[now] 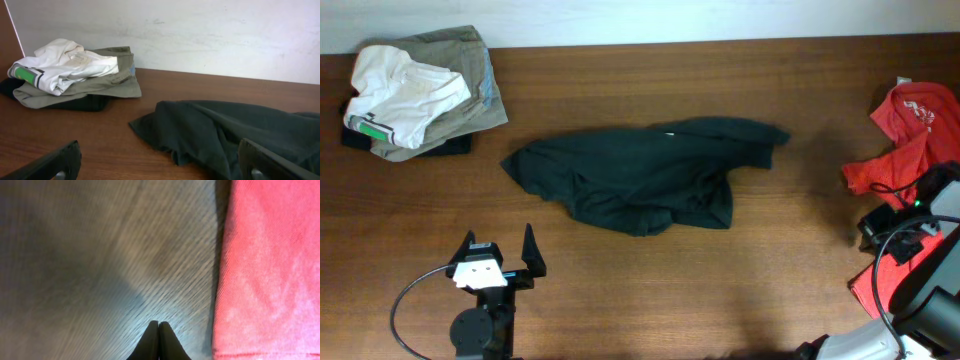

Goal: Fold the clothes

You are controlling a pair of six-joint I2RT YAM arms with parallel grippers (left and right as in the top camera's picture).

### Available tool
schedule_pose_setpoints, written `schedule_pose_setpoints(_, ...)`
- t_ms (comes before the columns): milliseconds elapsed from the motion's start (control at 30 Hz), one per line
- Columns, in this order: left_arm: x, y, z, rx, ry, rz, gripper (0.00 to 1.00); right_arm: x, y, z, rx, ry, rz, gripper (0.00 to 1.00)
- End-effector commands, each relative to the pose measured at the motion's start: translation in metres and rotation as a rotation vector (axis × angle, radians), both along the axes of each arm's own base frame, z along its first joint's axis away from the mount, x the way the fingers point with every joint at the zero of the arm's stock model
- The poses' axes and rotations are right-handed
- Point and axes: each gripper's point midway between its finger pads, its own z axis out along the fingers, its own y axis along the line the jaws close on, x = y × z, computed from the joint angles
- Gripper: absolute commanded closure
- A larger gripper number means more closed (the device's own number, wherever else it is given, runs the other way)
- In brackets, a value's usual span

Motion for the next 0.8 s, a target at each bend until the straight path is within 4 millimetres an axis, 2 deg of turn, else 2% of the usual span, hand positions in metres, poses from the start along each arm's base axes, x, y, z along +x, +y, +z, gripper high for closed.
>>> schedule_pose_setpoints(0,0.0,0.001,-0.002,0.016,0.003,0.006,0.01,-0.026,-0.009,-0.012,-0.1,0.089,-0.097,0.96)
schedule_pose_setpoints(167,0.0,0.001,-0.002,0.016,0.003,0.006,0.01,-0.064,-0.032,-0.03,-0.162,0.144,-0.234,0.96)
schedule_pose_setpoints(300,0.0,0.001,-0.002,0.016,0.003,0.006,0.01,-0.099,-0.069,-0.03,-0.23,0.177,-0.37,0.96)
schedule_pose_setpoints(333,0.0,0.001,-0.002,0.016,0.003,0.006,0.01,-0.103,-0.075,-0.031,-0.238,0.173,-0.395,0.96)
schedule_pose_setpoints(433,0.0,0.001,-0.002,0.016,0.003,0.006,0.01,-0.114,-0.11,-0.033,-0.309,0.114,-0.459,0.96)
schedule_pose_setpoints(533,0.0,0.001,-0.002,0.016,0.003,0.006,0.01,-0.123,-0.131,-0.031,-0.354,0.082,-0.512,0.96)
schedule_pose_setpoints(667,0.0,0.001,-0.002,0.016,0.003,0.006,0.01,-0.134,-0.158,-0.008,-0.38,0.069,-0.61,0.96)
schedule_pose_setpoints(700,0.0,0.001,-0.002,0.016,0.003,0.005,0.01,-0.127,-0.165,0.004,-0.375,0.031,-0.626,0.96)
schedule_pose_setpoints(767,0.0,0.001,-0.002,0.016,0.003,0.006,0.01,-0.098,-0.175,0.031,-0.347,-0.083,-0.607,0.96)
